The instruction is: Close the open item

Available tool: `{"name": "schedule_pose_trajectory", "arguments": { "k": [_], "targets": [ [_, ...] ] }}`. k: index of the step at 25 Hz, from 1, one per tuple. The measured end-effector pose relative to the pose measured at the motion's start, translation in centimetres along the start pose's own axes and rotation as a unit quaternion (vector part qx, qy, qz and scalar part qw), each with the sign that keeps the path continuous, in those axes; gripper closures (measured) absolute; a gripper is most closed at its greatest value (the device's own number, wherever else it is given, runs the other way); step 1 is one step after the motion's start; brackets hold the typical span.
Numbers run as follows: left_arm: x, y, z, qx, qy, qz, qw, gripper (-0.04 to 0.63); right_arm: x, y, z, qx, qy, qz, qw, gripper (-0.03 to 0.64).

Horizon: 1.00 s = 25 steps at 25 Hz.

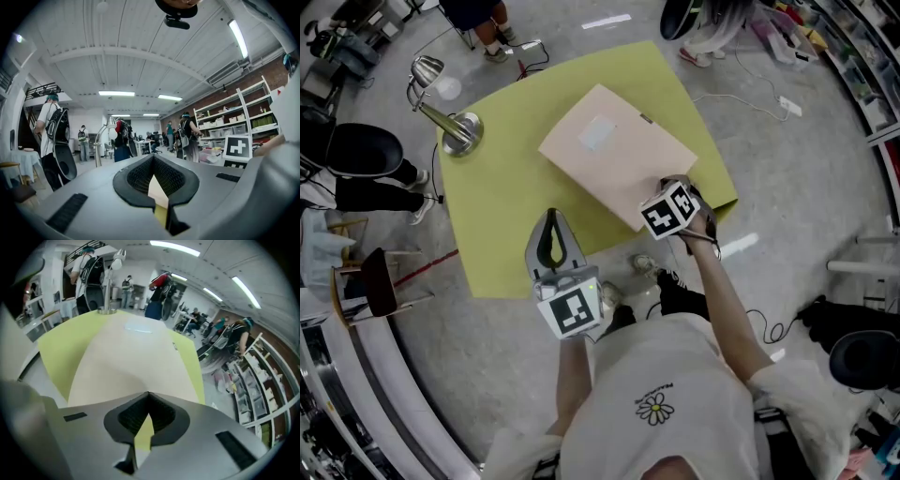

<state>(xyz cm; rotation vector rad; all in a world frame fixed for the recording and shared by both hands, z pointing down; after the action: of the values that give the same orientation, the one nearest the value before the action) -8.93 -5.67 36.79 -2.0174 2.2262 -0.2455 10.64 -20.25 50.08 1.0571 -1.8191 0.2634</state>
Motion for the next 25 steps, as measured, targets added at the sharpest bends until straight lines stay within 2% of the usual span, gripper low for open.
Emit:
{"name": "schedule_pose_trajectory", "arguments": {
  "k": [2,4,7,12,15,18,21,25],
  "targets": [
    [0.1,0.0,0.0,-0.002,-0.002,0.001,1.0000,0.581,0.1,-0.6,0.5,-0.001,0.029,0.046,0.999,0.604],
    [0.1,-0.1,0.1,-0.002,-0.004,0.001,1.0000,0.581,0.2,-1.4,0.6,0.030,0.059,0.075,0.995,0.604],
    [0.2,0.0,0.0,0.001,-0.004,0.002,1.0000,0.581,0.0,-2.4,0.3,0.066,0.114,0.077,0.988,0.604],
    [0.2,0.7,-0.4,0.000,0.004,0.012,0.9999,0.581,0.1,-2.4,0.9,0.039,0.149,0.091,0.984,0.604],
    [0.3,1.1,-0.7,0.002,0.011,0.017,0.9998,0.581,0.6,-1.6,1.8,0.004,0.134,0.116,0.984,0.604],
    [0.4,1.2,-0.8,0.008,0.011,0.017,0.9998,0.581,0.6,-1.7,2.2,-0.004,0.132,0.123,0.984,0.604],
    [0.7,1.3,-0.6,0.000,0.009,0.019,0.9998,0.581,-0.2,-1.8,3.0,-0.003,0.122,0.114,0.986,0.604],
    [0.9,1.4,-1.1,0.002,0.012,0.016,0.9998,0.581,-2.7,-1.0,5.7,-0.033,0.074,0.097,0.992,0.604]
  ]
}}
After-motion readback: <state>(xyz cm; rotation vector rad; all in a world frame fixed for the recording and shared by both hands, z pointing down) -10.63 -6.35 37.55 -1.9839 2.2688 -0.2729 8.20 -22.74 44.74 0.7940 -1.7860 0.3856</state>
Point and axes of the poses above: the fingertips, and each gripper's own axes: x forward along the fingers, y to its left, z out of its top, the point moved 7 cm from there along -x, backward along the fingers, and after that the axes turned 7 degrees about x, right-handed, at the moved point
